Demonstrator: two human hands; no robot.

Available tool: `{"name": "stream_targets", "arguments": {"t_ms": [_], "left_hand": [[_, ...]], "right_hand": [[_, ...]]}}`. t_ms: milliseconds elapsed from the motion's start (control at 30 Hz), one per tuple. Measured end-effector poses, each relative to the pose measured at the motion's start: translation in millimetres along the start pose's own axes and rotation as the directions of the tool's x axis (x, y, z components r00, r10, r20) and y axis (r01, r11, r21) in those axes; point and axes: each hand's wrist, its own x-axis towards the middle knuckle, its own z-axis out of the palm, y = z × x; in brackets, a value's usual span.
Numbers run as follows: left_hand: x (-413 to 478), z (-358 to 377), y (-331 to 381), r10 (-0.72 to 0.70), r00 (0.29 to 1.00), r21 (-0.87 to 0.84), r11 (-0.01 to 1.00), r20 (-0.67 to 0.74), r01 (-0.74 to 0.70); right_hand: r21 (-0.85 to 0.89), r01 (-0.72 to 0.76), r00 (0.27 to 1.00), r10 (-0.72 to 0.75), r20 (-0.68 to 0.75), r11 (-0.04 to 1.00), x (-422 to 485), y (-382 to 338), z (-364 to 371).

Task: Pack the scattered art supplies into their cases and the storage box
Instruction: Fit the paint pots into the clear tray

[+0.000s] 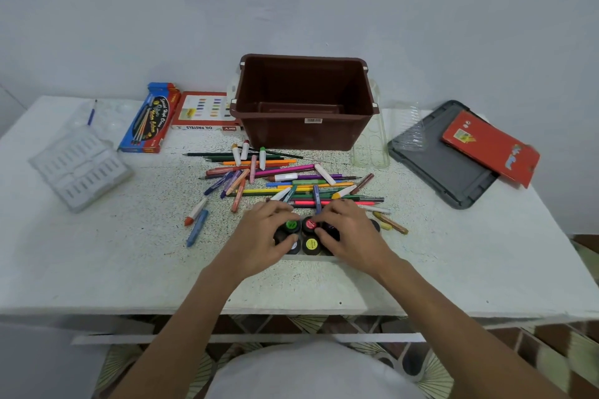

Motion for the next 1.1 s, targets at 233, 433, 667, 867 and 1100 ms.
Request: {"name": "stream_targets", "arguments": {"t_ms": [233,433,667,867,1100], "left_hand": [[-4,10,-1,0.021,0.999,0.077,0.997,0.024,-0.023],[-7,13,0,0.034,0.999,0.093,0.995,-0.004,-0.034],[-5,15,0,0.038,0.999,0.073,0.997,0.005,-0.039],[-4,16,-4,0.044,0.999,0.07,0.996,0.022,-0.046],[-5,17,-4,0.041,0.999,0.059,0.997,0.014,-0.042]], "right_hand": [[-0.031,0.052,0.999,-0.051,0.019,0.998,5,-3,-1],[0.064,-0.04,0.999,0.038,0.032,0.997,6,-4,2],[0.18,-0.122,0.992,0.113,0.061,0.976,6,-3,4],[0.161,-0.101,0.993,0.09,0.072,0.982,6,-1,2],[-0.084,0.0,0.999,0.004,0.045,0.996,8,0,-3]]}}
